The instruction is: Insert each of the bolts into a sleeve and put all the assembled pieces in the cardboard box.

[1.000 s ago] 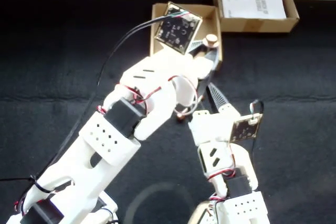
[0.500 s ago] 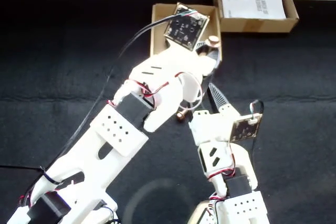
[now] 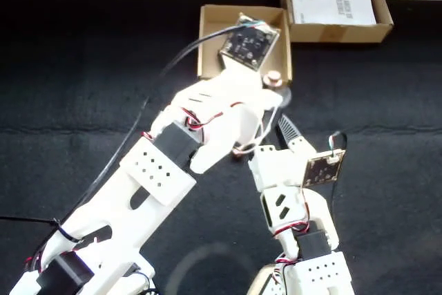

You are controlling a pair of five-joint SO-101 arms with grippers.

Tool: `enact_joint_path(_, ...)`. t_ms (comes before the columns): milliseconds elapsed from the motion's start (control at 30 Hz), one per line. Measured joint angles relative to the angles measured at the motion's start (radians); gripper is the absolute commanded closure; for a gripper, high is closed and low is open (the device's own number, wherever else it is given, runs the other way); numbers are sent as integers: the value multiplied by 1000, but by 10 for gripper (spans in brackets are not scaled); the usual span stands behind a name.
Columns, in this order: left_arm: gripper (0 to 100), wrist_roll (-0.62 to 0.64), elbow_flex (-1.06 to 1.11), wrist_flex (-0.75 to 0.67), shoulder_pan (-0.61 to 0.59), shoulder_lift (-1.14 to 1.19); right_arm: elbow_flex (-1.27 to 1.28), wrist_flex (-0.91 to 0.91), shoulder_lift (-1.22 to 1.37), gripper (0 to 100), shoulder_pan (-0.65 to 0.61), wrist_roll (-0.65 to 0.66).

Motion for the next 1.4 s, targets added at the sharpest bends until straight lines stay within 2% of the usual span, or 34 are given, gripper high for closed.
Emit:
enact_joint_path(267,780,-2,-2,48,0,-35,0,0,0,991,-2,0)
enact_joint_path(700,780,-3,-2,296,-49,-259,0,3,0,991,-2,2)
enact_joint_path(833,803,-3,-2,322,-152,-336,0,3,0,991,2,2)
enact_joint_path(1033,997,-3,66,324,-370,-416,0,3,0,991,3,2)
enact_joint_path(1233,980,-5,227,324,-532,-506,0,12,0,991,6,2)
enact_joint_path(1400,980,-5,419,292,-595,-572,-11,164,0,991,6,2)
